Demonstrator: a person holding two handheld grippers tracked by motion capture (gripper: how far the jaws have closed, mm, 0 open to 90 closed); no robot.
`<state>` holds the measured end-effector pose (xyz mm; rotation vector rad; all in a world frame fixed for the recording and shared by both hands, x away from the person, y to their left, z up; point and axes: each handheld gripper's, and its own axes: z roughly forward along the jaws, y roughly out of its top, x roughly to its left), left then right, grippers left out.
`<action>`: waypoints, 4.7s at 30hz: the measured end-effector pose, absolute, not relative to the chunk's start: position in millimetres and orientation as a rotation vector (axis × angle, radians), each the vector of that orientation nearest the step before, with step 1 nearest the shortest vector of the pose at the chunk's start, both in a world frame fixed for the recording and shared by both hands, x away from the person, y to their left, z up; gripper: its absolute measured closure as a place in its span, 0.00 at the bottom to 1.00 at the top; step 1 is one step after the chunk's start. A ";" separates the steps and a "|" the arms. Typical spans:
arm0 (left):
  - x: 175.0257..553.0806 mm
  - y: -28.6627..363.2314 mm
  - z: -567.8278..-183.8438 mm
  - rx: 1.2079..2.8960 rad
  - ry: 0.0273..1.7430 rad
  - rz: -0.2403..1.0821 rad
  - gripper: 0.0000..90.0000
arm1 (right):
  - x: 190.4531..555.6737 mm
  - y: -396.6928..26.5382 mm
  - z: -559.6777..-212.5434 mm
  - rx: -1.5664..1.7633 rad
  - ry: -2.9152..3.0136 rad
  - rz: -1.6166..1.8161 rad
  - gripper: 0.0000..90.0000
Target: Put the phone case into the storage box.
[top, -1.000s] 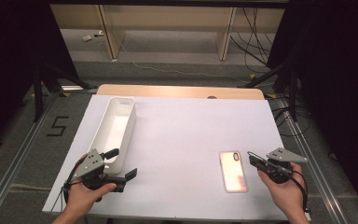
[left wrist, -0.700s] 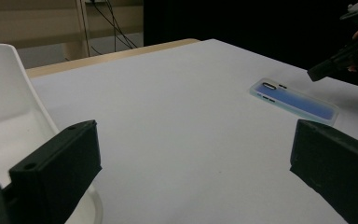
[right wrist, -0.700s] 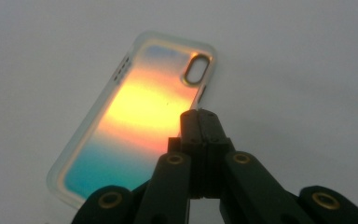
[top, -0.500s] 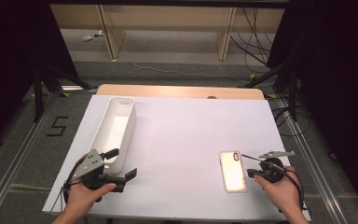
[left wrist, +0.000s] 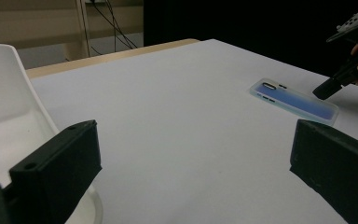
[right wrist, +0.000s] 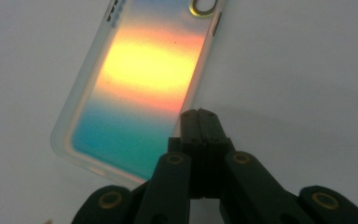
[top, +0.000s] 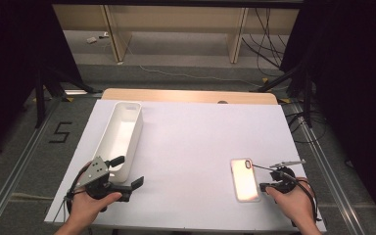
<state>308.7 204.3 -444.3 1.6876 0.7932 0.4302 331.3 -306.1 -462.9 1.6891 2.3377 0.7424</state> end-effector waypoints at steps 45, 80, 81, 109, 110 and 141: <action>308.6 204.4 -444.2 1.680 0.796 0.430 0.02 | 332.2 -302.5 -458.5 1.818 2.336 0.701 0.90; 308.4 205.8 -444.0 1.679 0.790 0.426 0.02 | 371.5 -281.2 -427.0 1.913 2.333 0.587 0.40; 308.2 205.5 -444.0 1.679 0.793 0.426 0.02 | 371.6 -280.9 -427.1 1.920 2.331 0.593 0.38; 308.3 205.9 -443.9 1.680 0.789 0.426 0.03 | 382.7 -271.8 -439.3 1.868 2.423 0.374 0.50; 308.2 205.9 -443.9 1.679 0.789 0.426 0.03 | 382.3 -270.5 -438.6 1.906 2.413 0.358 0.51; 308.8 206.1 -444.3 1.673 0.784 0.419 0.03 | 391.3 -264.9 -443.9 1.989 2.420 0.232 0.80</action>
